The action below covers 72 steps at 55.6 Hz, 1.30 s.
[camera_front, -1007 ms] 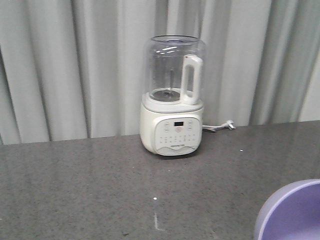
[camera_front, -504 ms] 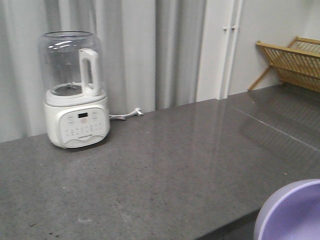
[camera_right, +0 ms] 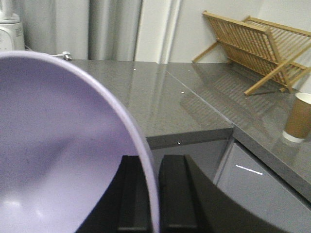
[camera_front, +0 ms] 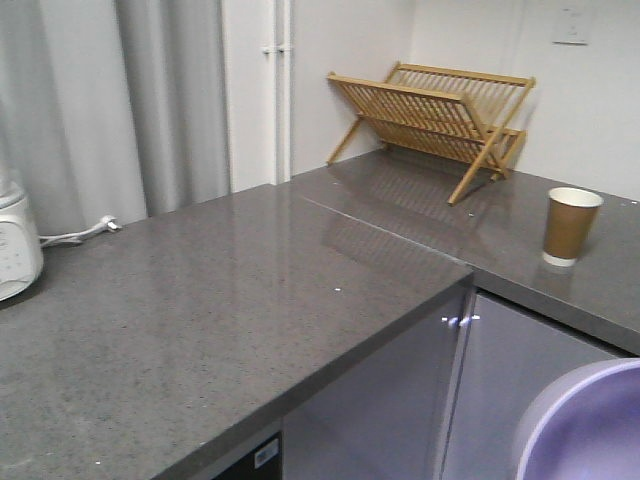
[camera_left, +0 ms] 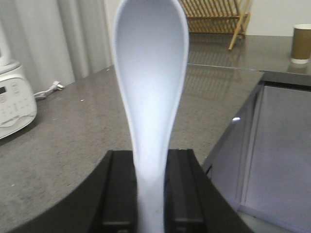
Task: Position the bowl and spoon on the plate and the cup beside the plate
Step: 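Drive the base, holding spoon and bowl, to the pale blue plate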
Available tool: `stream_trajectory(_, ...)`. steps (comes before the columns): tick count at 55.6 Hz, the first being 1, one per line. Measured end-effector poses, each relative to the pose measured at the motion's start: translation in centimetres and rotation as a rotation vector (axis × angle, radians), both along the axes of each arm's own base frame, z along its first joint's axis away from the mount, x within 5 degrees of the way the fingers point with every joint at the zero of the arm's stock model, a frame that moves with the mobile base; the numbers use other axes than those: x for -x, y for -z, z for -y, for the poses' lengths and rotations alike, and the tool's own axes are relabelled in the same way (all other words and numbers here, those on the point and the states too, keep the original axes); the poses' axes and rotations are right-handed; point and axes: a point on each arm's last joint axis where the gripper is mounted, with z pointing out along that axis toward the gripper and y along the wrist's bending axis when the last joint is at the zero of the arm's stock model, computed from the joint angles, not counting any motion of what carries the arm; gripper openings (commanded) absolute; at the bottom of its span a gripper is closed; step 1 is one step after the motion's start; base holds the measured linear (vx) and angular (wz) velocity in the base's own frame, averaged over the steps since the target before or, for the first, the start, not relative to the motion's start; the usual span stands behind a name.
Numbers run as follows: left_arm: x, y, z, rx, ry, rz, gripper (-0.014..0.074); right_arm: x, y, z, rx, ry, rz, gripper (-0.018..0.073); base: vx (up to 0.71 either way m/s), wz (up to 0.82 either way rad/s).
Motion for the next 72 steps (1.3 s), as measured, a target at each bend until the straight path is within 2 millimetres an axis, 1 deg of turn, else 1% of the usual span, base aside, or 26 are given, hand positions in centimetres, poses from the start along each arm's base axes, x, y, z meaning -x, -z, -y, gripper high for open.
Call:
stream_trajectory(19, 0.00, 0.00, 0.00, 0.000, 0.000, 0.000, 0.0000, 0.00, 0.01, 0.00, 0.000, -0.001, -0.001, -0.0008, -0.01, -0.62)
stream_trajectory(42, 0.00, 0.01, 0.00, 0.000, 0.000, -0.001, 0.0000, 0.00, 0.01, 0.00, 0.000, -0.001, -0.001, -0.0008, 0.15, -0.59)
stream_trajectory(57, 0.01, 0.03, 0.01, -0.001, 0.001, -0.003, 0.0000, 0.00, 0.01, 0.00, 0.000, -0.001, -0.001, -0.0008, 0.24, -0.38)
stream_trajectory(72, 0.01, 0.03, 0.01, -0.001, 0.001, -0.003, 0.0000, 0.00, 0.01, 0.00, 0.000, -0.001, -0.001, -0.0008, 0.31, -0.20)
